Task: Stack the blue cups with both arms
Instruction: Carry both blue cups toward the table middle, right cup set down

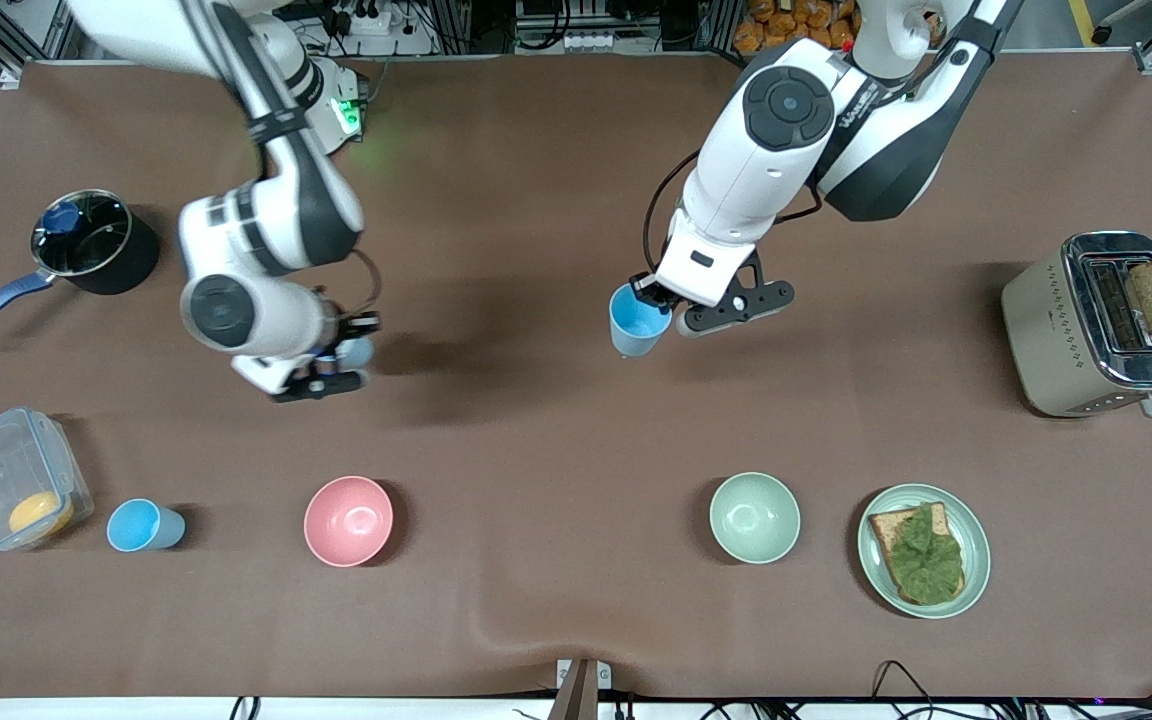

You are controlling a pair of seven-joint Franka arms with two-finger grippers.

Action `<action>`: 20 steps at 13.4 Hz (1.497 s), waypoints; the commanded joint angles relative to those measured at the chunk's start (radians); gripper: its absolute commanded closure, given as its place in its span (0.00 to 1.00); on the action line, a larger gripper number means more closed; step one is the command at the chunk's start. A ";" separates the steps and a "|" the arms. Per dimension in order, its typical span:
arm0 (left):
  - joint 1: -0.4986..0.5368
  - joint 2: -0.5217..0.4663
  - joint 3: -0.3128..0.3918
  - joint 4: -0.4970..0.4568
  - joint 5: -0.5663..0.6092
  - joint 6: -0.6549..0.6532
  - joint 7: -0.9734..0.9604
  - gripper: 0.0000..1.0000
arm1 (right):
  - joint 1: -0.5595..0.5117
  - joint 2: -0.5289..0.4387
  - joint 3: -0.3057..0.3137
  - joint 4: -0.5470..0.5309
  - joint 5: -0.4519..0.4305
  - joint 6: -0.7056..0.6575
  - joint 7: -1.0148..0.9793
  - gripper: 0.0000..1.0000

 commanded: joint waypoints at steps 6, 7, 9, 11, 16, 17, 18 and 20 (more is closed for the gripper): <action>-0.155 0.120 0.016 0.124 0.058 0.008 -0.224 1.00 | 0.224 0.286 -0.011 0.299 0.105 0.081 0.361 1.00; -0.171 0.123 0.016 0.124 0.081 0.008 -0.240 1.00 | 0.228 0.297 -0.011 0.299 0.106 0.104 0.384 1.00; -0.177 0.116 0.015 0.124 0.097 0.008 -0.242 1.00 | 0.247 0.305 -0.011 0.299 0.106 0.109 0.400 1.00; -0.174 0.122 0.014 0.126 0.092 0.008 -0.243 1.00 | 0.248 0.299 -0.011 0.300 0.103 0.107 0.404 0.01; -0.177 0.126 0.016 0.124 0.095 0.008 -0.245 1.00 | 0.193 0.274 -0.017 0.384 0.096 -0.022 0.381 0.00; -0.177 0.123 0.015 0.124 0.095 0.008 -0.245 1.00 | 0.166 0.264 -0.017 0.406 0.096 -0.068 0.380 0.00; -0.175 0.123 0.014 0.131 0.091 0.008 -0.246 1.00 | 0.140 0.250 -0.017 0.421 0.096 -0.105 0.371 0.00; -0.181 0.169 0.014 0.187 0.091 0.014 -0.277 1.00 | 0.077 0.215 -0.017 0.432 0.094 -0.184 0.284 0.00</action>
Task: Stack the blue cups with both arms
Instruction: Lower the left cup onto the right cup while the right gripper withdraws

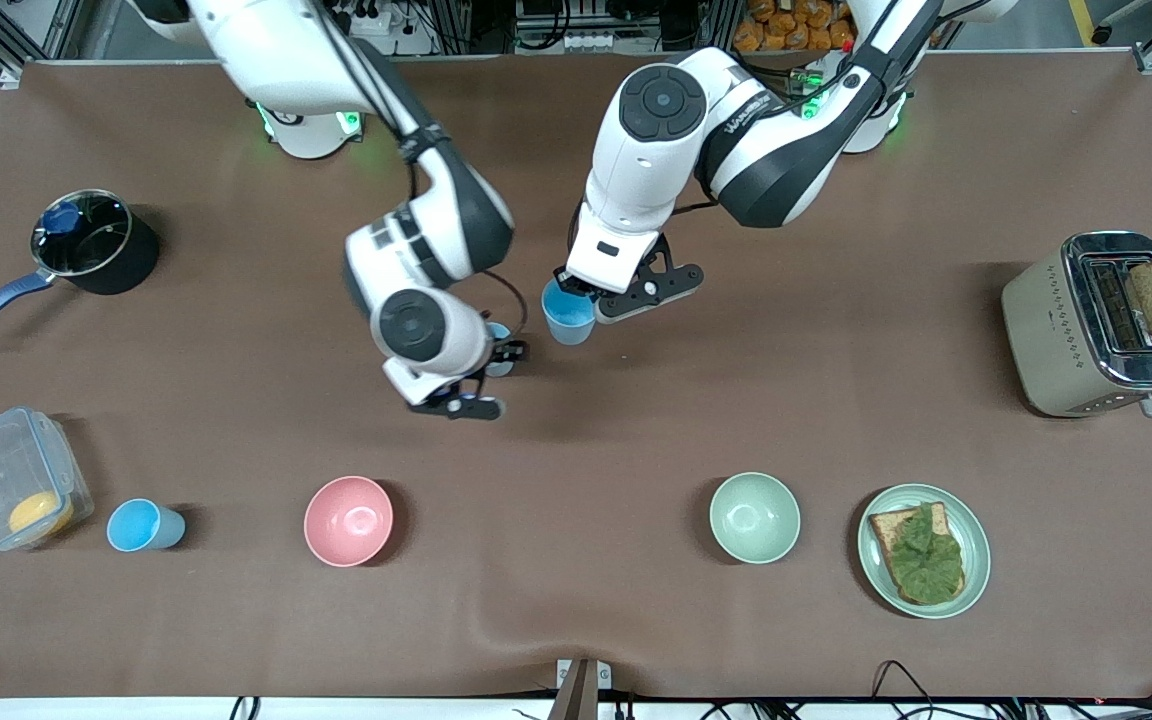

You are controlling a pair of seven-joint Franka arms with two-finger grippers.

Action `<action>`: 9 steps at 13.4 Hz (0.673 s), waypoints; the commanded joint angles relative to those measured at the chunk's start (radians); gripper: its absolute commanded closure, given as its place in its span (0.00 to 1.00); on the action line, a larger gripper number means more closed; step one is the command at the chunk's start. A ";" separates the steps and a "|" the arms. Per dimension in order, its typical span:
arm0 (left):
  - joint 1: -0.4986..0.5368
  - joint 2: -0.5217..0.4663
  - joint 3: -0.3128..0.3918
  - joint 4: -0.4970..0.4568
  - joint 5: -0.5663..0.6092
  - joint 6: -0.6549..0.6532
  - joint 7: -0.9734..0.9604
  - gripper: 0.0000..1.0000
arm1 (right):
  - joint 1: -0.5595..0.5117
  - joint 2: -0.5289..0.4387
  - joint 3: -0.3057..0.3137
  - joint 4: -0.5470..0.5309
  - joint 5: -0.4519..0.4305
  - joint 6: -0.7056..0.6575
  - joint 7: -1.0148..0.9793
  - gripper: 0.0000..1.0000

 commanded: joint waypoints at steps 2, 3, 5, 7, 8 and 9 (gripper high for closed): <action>-0.039 0.077 0.000 0.093 0.020 0.023 -0.091 1.00 | -0.157 -0.086 0.012 0.002 0.000 -0.151 -0.172 0.00; -0.044 0.083 0.000 0.096 0.020 0.056 -0.114 1.00 | -0.201 -0.104 0.012 -0.001 -0.011 -0.171 -0.210 0.00; -0.076 0.117 0.004 0.116 0.022 0.152 -0.197 1.00 | -0.266 -0.139 0.012 -0.006 -0.076 -0.203 -0.235 0.00; -0.143 0.146 0.052 0.156 0.034 0.172 -0.245 1.00 | -0.296 -0.169 0.012 -0.009 -0.151 -0.228 -0.261 0.00; -0.197 0.183 0.098 0.182 0.034 0.186 -0.257 1.00 | -0.322 -0.184 0.012 -0.010 -0.168 -0.242 -0.288 0.00; -0.261 0.212 0.160 0.197 0.034 0.203 -0.281 1.00 | -0.352 -0.198 0.012 -0.019 -0.172 -0.246 -0.324 0.00</action>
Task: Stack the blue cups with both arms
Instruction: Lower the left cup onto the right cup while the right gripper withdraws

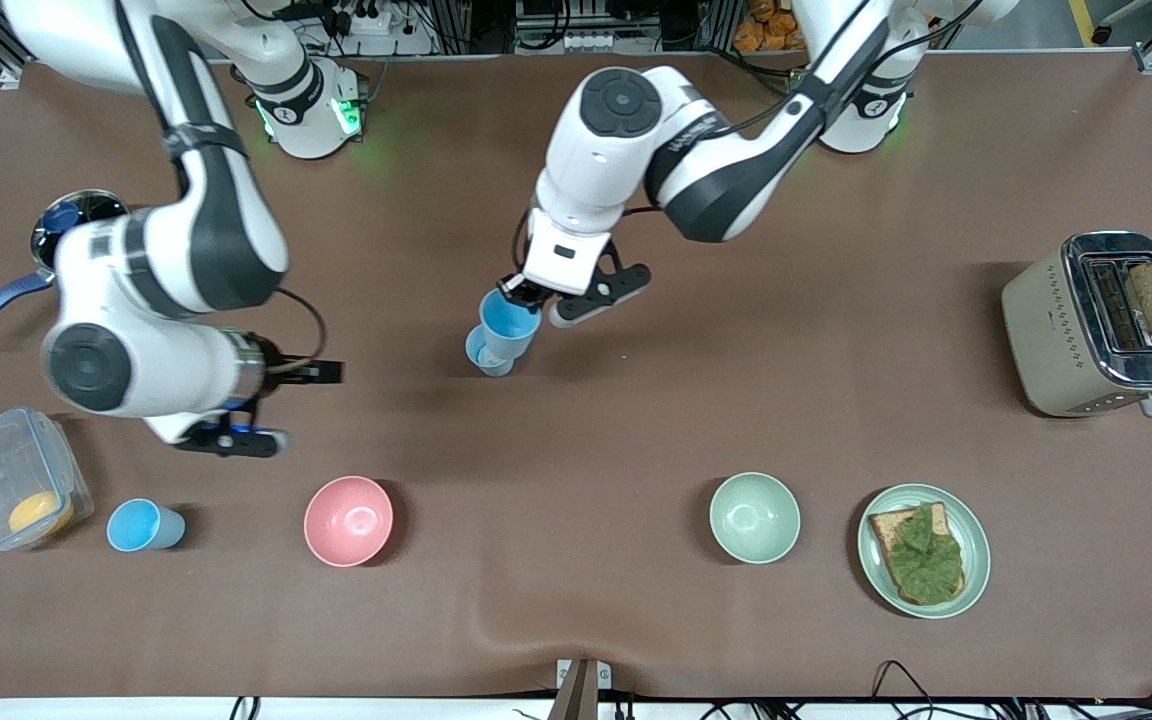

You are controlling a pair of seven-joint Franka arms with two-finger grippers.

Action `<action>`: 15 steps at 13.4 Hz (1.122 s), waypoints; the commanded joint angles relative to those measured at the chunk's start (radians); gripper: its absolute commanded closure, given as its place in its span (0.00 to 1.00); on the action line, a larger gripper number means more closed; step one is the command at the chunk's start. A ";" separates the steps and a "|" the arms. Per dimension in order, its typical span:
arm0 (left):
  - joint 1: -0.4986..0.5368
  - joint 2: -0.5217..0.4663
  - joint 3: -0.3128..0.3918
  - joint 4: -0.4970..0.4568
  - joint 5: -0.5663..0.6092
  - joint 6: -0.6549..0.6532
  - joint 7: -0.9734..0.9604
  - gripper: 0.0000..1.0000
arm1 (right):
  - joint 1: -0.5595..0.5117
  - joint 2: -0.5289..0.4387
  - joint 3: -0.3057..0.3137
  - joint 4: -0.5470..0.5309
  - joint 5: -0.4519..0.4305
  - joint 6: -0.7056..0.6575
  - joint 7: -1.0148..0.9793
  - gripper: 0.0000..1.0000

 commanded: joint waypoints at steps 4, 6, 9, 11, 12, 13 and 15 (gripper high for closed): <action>-0.285 0.125 0.269 0.083 0.025 0.029 -0.069 1.00 | -0.125 -0.102 0.020 -0.066 -0.051 0.001 -0.152 0.00; -0.286 0.143 0.269 0.083 0.025 0.045 -0.069 1.00 | -0.153 -0.177 0.021 -0.156 -0.052 0.059 -0.156 0.00; -0.291 0.145 0.272 0.075 0.029 0.045 -0.068 1.00 | -0.208 -0.281 0.026 -0.266 -0.055 0.128 -0.204 0.00; -0.291 0.168 0.274 0.075 0.040 0.045 -0.066 1.00 | -0.236 -0.360 0.021 -0.275 -0.068 0.127 -0.245 0.00; -0.292 0.169 0.274 0.075 0.043 0.045 -0.066 1.00 | -0.237 -0.389 0.020 -0.275 -0.101 0.122 -0.240 0.00; -0.292 0.171 0.272 0.075 0.043 0.045 -0.062 1.00 | -0.245 -0.419 0.020 -0.273 -0.152 0.119 -0.246 0.00; -0.297 0.171 0.272 0.075 0.042 0.045 -0.065 1.00 | -0.249 -0.453 0.020 -0.261 -0.163 0.087 -0.249 0.00</action>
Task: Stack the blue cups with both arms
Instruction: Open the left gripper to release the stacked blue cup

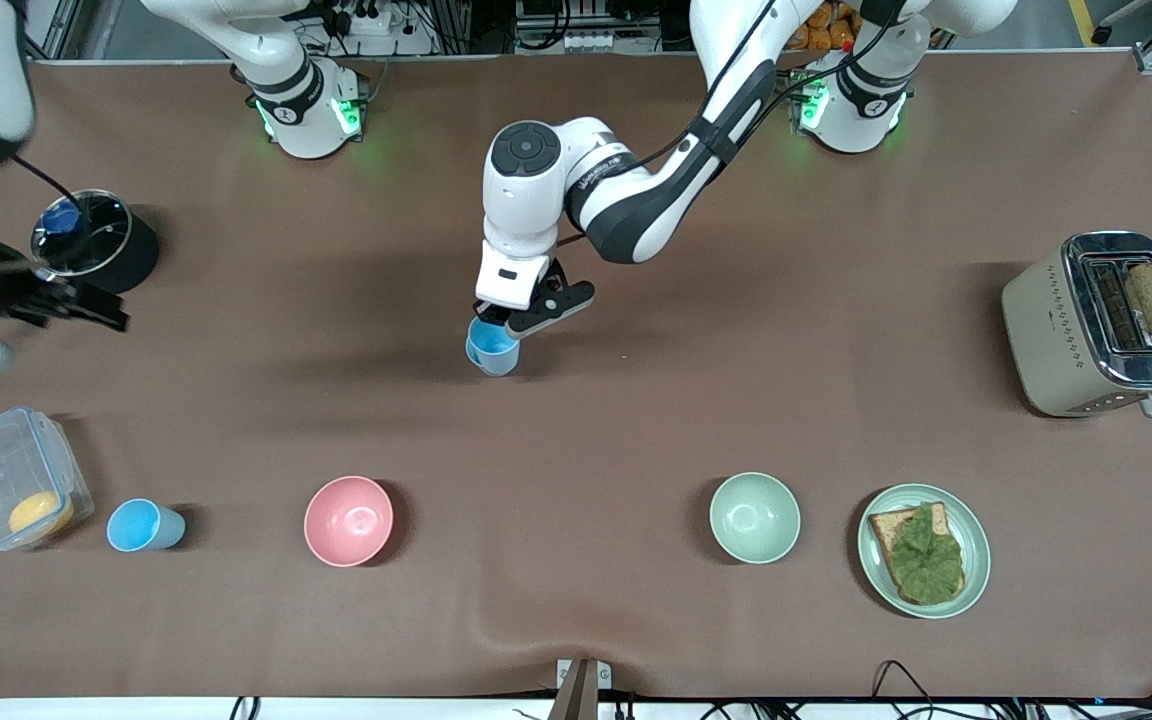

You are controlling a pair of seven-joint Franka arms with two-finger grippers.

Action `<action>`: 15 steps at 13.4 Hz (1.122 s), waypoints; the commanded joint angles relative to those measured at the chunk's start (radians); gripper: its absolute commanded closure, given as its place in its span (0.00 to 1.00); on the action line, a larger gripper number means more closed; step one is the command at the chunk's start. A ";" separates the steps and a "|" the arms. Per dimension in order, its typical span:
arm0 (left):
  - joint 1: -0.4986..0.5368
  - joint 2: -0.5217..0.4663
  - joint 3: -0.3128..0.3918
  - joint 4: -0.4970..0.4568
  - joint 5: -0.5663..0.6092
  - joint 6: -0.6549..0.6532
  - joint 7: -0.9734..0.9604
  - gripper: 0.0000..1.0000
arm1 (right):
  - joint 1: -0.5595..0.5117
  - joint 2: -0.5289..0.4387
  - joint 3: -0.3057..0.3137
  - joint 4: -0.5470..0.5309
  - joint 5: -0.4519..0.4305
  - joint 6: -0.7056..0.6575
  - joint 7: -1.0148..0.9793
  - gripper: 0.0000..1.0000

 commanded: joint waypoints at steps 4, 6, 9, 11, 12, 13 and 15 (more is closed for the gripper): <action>-0.022 0.004 0.004 0.026 0.028 -0.001 -0.018 1.00 | -0.031 -0.052 0.018 0.011 -0.016 -0.098 -0.007 0.00; -0.040 0.007 0.004 0.026 0.029 -0.001 -0.021 1.00 | -0.029 -0.049 0.020 0.011 -0.016 -0.098 -0.002 0.00; -0.046 0.020 0.004 0.020 0.025 0.000 -0.021 1.00 | -0.028 -0.047 0.020 0.010 -0.016 -0.098 0.002 0.00; -0.043 0.034 0.004 0.020 0.025 0.000 -0.019 0.55 | -0.028 -0.047 0.020 0.011 -0.016 -0.098 0.002 0.00; -0.042 0.031 0.004 0.020 0.026 0.000 -0.015 0.21 | -0.028 -0.047 0.020 0.011 -0.016 -0.098 0.002 0.00; -0.039 0.027 0.005 0.020 0.028 0.000 -0.015 0.00 | -0.028 -0.047 0.021 0.010 -0.016 -0.099 0.002 0.00; -0.039 -0.011 0.034 0.022 0.072 -0.001 -0.005 0.00 | -0.026 -0.047 0.022 0.010 -0.016 -0.101 0.002 0.00</action>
